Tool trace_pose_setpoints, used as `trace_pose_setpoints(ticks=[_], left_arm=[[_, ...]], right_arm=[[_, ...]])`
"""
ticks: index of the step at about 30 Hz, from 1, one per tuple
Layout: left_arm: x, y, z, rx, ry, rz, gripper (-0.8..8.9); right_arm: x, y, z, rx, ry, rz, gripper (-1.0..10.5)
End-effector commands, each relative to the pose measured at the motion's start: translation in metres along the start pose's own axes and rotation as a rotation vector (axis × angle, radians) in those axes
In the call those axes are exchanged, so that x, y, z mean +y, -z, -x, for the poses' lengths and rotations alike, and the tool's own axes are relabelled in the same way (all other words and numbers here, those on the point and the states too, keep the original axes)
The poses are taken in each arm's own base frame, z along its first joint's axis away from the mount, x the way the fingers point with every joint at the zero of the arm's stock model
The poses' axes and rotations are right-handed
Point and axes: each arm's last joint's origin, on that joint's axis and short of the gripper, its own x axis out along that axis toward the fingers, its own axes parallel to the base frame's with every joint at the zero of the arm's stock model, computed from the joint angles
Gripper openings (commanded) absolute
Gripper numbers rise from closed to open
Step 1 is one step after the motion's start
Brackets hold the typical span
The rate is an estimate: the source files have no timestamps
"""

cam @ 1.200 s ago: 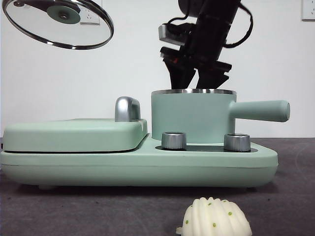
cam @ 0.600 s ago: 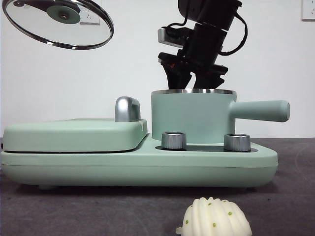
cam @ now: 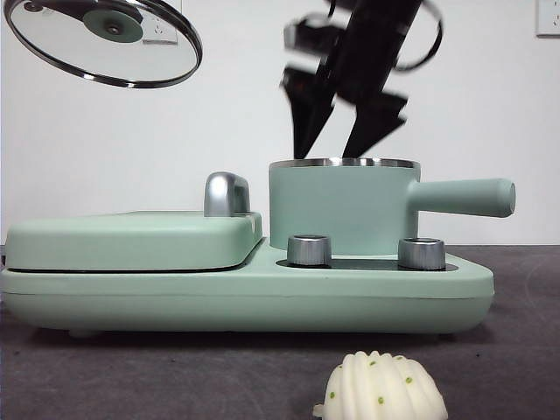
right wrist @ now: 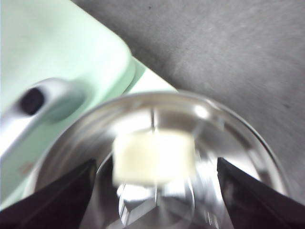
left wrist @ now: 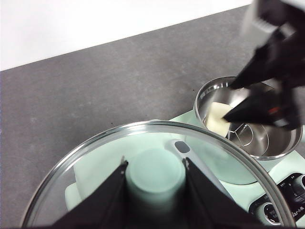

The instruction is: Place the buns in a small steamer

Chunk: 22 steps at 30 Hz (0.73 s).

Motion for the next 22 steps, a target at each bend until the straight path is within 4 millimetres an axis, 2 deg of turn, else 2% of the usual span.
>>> trace_pose_setpoints(ticks=[1, 5, 8, 16, 22], left_arm=[[-0.001, -0.007, 0.003, -0.048, 0.001, -0.023, 0.10], [-0.001, -0.007, 0.003, -0.047, 0.001, -0.023, 0.10], [-0.001, -0.007, 0.003, -0.047, 0.001, -0.023, 0.10], [-0.001, -0.007, 0.003, -0.046, 0.001, -0.023, 0.10], [-0.001, -0.007, 0.003, -0.045, 0.001, -0.023, 0.10]], right_arm=[[0.009, 0.001, 0.032, 0.010, -0.016, -0.004, 4.0], [0.021, 0.026, 0.061, 0.040, -0.074, 0.008, 4.0], [0.036, 0.063, 0.071, 0.038, -0.104, 0.042, 4.0], [0.064, 0.141, 0.076, -0.084, -0.173, 0.179, 4.0], [0.086, 0.189, 0.068, -0.026, -0.267, 0.399, 4.0]])
